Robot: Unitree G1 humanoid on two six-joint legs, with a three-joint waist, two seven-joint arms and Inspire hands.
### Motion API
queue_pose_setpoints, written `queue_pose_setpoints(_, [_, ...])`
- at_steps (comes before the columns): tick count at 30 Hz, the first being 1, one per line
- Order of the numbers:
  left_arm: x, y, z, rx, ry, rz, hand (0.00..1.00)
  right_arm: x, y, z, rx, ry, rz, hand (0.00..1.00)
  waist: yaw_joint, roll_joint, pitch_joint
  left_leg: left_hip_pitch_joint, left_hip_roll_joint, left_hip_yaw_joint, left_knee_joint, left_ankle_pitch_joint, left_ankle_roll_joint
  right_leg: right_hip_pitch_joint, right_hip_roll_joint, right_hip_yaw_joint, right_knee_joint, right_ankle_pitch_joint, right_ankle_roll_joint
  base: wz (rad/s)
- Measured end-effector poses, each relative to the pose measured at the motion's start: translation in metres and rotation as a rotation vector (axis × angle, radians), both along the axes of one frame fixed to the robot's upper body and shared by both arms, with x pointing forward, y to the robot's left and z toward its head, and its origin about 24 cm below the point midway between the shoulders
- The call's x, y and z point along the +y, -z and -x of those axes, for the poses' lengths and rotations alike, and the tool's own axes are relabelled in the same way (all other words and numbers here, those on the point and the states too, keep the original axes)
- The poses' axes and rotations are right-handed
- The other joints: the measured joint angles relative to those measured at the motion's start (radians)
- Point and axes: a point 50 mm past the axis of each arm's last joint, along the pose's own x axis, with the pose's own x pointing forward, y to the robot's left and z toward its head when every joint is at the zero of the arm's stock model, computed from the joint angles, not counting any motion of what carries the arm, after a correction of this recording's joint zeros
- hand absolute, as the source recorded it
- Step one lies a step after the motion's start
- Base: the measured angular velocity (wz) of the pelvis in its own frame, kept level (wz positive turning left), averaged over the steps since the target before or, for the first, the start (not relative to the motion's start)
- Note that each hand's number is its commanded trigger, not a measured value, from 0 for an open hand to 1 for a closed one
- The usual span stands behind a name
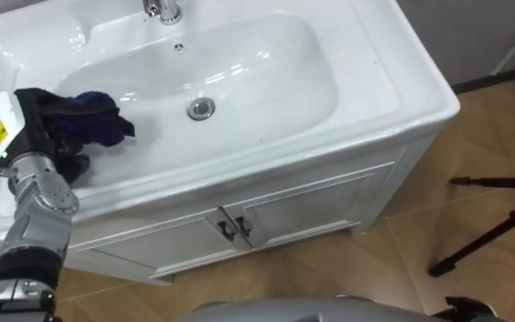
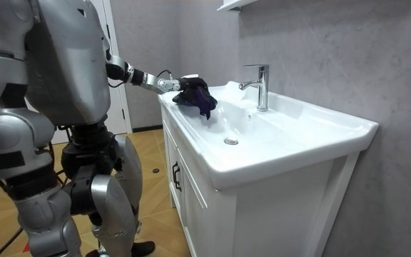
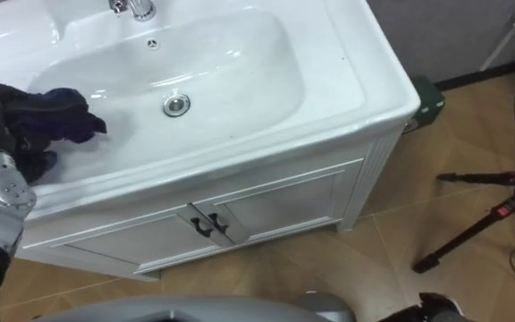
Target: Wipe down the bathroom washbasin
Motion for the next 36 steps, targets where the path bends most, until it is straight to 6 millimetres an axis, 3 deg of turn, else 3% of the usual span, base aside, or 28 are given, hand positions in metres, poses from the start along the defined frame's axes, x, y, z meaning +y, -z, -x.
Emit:
queue_pose_setpoints(9, [-0.02,-0.037,-0.019,-0.201,0.08,-0.007,1.0,0.003,0.002,0.007,0.05,-0.077,-0.003,0.0,-0.004,-0.005,0.0043,0.034,0.0,-0.002,-0.002,-0.002,0.0,0.035,0.002,0.013,-0.016,0.0,0.001,-0.05])
queue_pose_setpoints(19, [-0.019,-0.044,-0.02,-0.25,0.069,-0.017,1.0,0.009,0.004,0.009,0.067,-0.085,-0.023,0.0,-0.003,-0.01,0.0066,0.043,0.003,-0.005,-0.001,-0.002,0.0,0.034,0.006,0.024,-0.013,-0.001,-0.001,-0.03])
queue_pose_setpoints(26, [-0.001,-0.052,-0.014,-0.299,-0.026,-0.031,1.0,0.01,0.005,0.011,0.061,-0.049,-0.024,0.0,0.0,-0.01,0.0038,0.045,0.002,-0.005,-0.005,-0.002,0.0,0.035,0.006,0.022,-0.014,-0.001,-0.001,0.0])
queue_pose_setpoints(31, [0.015,-0.048,0.001,-0.286,-0.111,-0.044,1.0,0.007,0.005,0.026,0.091,-0.005,-0.009,0.0,0.013,0.006,-0.0082,0.05,0.002,-0.006,-0.013,-0.004,-0.001,0.041,0.007,0.026,-0.014,-0.001,-0.001,-0.02])
queue_pose_setpoints(36, [0.036,-0.04,0.024,-0.239,-0.218,-0.084,1.0,0.003,0.004,0.034,0.113,0.028,0.005,0.0,0.037,0.019,-0.0024,0.063,0.002,-0.006,-0.013,-0.004,-0.001,0.046,0.007,0.032,-0.015,-0.004,-0.001,-0.02])
